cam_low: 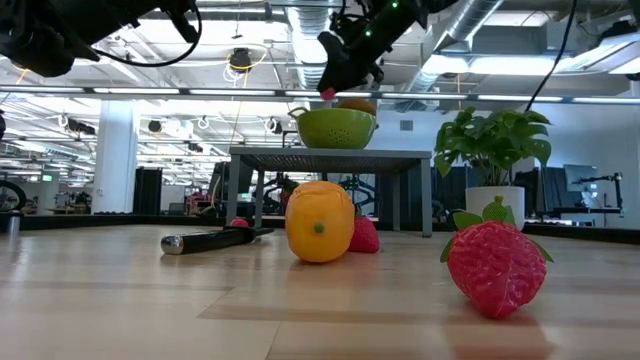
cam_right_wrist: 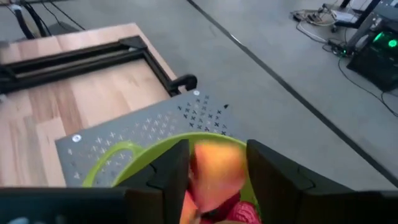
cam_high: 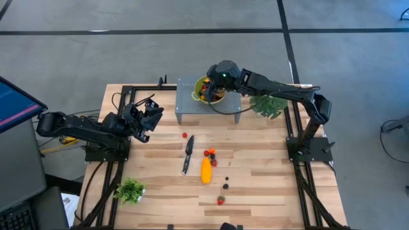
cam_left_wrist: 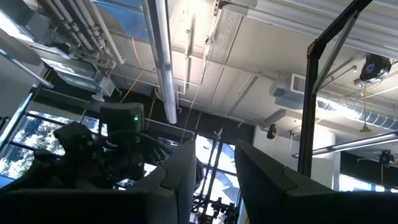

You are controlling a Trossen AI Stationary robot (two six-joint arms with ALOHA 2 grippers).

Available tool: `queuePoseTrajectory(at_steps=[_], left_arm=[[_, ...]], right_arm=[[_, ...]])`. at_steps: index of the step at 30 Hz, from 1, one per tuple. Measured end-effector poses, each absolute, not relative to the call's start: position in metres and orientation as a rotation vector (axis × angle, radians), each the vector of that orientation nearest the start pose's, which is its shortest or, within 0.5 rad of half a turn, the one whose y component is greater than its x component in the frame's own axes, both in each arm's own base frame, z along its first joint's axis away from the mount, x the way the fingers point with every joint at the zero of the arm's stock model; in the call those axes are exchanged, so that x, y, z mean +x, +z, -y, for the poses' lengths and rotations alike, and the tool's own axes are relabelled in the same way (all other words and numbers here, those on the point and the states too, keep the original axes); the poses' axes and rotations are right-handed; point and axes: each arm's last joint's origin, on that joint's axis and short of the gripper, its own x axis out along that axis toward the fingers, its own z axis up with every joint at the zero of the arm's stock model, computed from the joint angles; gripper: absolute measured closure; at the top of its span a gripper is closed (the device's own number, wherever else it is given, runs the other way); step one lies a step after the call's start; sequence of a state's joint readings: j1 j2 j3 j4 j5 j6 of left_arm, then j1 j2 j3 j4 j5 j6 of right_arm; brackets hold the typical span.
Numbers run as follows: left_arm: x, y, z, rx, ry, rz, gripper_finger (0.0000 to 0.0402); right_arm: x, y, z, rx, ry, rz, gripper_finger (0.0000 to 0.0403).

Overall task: Pick & Place Fruit
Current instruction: Put the peach into the green strainer bowl on the shelf, then put the blackberry into the green strainer bowl on the shelf

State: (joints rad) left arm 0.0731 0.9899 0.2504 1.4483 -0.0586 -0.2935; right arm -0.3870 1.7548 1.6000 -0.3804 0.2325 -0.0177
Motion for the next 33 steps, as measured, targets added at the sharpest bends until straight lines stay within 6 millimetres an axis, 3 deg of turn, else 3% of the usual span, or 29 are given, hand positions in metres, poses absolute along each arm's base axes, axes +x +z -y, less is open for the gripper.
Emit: queuePoseTrajectory(at_steps=[9, 15, 23, 33], left_arm=[[0.169, 0.266, -0.014, -0.275, 0.018, 0.722, 0.0296], [0.169, 0.266, -0.014, -0.275, 0.020, 0.722, 0.0296], [0.169, 0.266, -0.014, -0.276, 0.023, 0.723, 0.0296], [0.169, 0.266, -0.014, -0.276, 0.022, 0.723, 0.0296]], right_arm=[[0.370, 0.335, 0.158, 0.048, -0.605, -0.546, 0.0173], [0.373, 0.335, 0.134, 0.025, -0.544, -0.591, 0.0165], [0.374, 0.316, 0.065, 0.075, -0.412, -0.830, 0.0195], [0.367, 0.302, -0.061, 0.292, -0.309, -0.937, 0.0240]])
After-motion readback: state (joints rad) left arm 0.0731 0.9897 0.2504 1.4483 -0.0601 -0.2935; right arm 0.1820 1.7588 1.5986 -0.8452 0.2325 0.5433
